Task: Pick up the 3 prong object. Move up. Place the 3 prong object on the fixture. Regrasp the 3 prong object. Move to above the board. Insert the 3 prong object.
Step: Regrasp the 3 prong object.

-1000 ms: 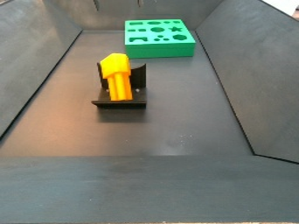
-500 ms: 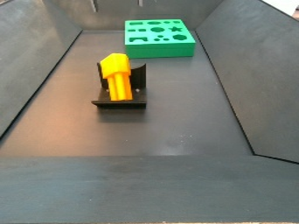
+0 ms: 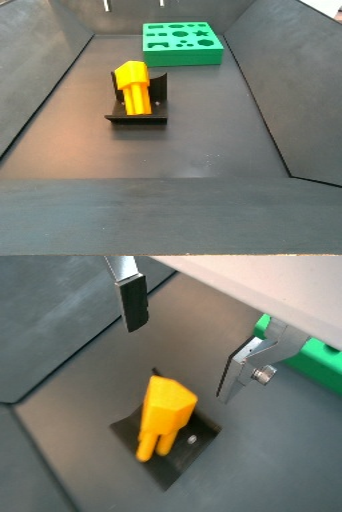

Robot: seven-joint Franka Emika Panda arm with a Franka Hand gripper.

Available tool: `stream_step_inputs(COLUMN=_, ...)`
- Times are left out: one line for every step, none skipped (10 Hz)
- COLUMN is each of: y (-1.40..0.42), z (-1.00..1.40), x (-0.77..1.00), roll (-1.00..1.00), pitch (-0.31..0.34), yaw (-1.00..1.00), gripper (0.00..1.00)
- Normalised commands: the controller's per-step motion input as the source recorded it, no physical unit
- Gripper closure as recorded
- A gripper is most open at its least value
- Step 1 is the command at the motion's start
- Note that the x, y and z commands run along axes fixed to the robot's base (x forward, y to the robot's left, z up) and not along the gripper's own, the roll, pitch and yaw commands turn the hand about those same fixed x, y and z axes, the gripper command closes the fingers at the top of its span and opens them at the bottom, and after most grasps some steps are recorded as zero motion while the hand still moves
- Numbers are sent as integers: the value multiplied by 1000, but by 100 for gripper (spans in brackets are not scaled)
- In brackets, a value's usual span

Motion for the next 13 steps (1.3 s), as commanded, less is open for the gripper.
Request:
stream_step_inputs(y=-24, z=-13, x=46, roll=1000, pitch=41, yaw=41, gripper=0)
stream_step_inputs(y=-24, z=-15, x=57, roll=1000, pitch=53, yaw=44, gripper=0)
stream_step_inputs(y=-29, z=-17, x=71, roll=1000, pitch=67, yaw=50, gripper=0)
stream_step_inputs(y=-32, z=-13, x=87, roll=1000, pitch=92, yaw=60, gripper=0)
stream_step_inputs(y=-37, z=-13, x=97, roll=1000, pitch=117, yaw=71, gripper=0)
stream_step_inputs(y=-38, z=-19, x=108, roll=1000, pitch=144, yaw=89, gripper=0)
stream_step_inputs(y=-41, z=-22, x=112, roll=1000, pitch=182, yaw=127, gripper=0)
stream_step_inputs(y=-43, z=-19, x=110, roll=958, pitch=195, yaw=147, gripper=0)
stream_step_inputs(y=-47, z=-22, x=113, roll=649, pitch=167, yaw=181, gripper=0)
stream_step_inputs(y=-49, z=-25, x=112, roll=527, pitch=153, yaw=192, gripper=0)
stream_step_inputs(y=-41, z=-19, x=110, roll=308, pitch=123, yaw=204, gripper=0)
stream_step_inputs(y=-35, z=-9, x=104, roll=238, pitch=102, yaw=207, gripper=0)
stream_step_inputs(y=-39, z=-11, x=87, roll=177, pitch=55, yaw=207, gripper=0)
